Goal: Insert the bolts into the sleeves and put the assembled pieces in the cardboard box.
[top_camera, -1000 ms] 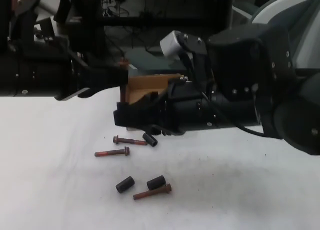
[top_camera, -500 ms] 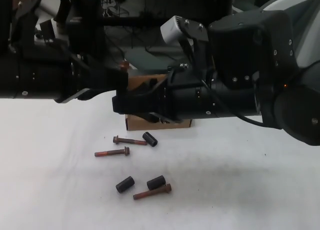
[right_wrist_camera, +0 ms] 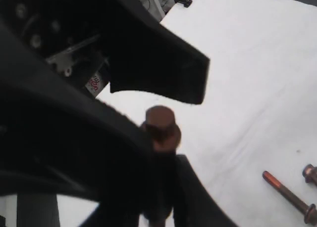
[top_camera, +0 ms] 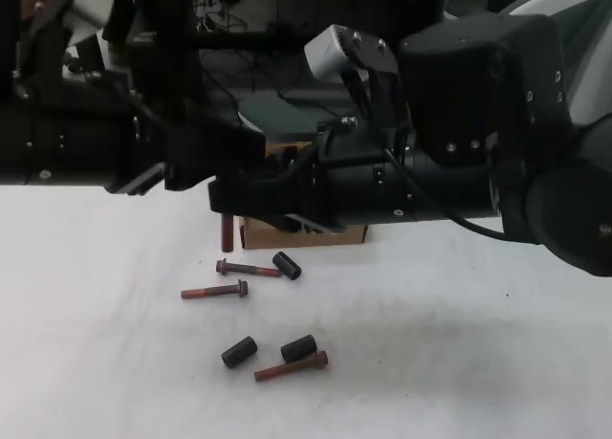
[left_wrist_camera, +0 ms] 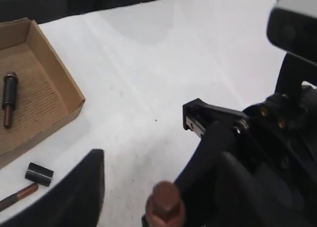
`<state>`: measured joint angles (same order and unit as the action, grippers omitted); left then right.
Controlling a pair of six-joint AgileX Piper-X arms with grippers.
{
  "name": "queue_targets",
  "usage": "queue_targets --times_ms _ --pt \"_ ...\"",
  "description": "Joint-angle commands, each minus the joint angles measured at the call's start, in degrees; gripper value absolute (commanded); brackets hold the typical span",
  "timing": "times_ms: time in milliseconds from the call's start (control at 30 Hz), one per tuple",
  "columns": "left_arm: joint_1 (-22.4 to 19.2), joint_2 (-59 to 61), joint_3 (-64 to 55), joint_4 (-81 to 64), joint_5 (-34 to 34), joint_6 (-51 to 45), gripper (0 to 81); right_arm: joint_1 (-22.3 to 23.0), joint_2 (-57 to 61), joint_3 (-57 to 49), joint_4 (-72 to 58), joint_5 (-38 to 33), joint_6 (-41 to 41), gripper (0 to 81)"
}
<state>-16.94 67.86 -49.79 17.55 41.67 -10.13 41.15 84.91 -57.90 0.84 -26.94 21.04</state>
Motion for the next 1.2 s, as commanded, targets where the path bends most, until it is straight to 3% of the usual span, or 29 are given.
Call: queue_targets --times_ms 0,300,567,900,1000,1100,1167 --pt "-0.3 0.6 0.3 -0.1 0.9 -2.3 70.0 -0.1 -1.4 -1.4 -2.8 0.0 -0.4 0.6" --pt "0.7 -2.3 0.3 -2.6 -1.5 -4.4 70.0 -0.1 -1.4 -1.4 0.3 0.0 -1.2 0.6" --pt "7.2 -8.9 0.3 10.6 -1.9 1.4 70.0 -0.4 -1.2 -1.4 10.1 7.6 -11.1 0.6" --pt "8.3 -21.2 0.3 27.5 -4.4 8.0 70.0 -8.1 7.2 -3.0 10.2 11.2 -11.6 0.6" --pt "8.3 -23.8 0.3 32.4 -4.0 9.3 50.8 -10.1 11.5 -7.0 12.1 11.4 -11.5 0.6" --pt "8.3 -25.9 0.3 36.7 -2.7 10.6 39.8 -11.8 16.9 -12.9 15.0 11.6 -11.5 0.6" --pt "8.3 -27.3 0.3 38.9 -2.6 12.6 36.5 -12.5 20.2 -16.3 16.3 11.8 -11.5 0.6"
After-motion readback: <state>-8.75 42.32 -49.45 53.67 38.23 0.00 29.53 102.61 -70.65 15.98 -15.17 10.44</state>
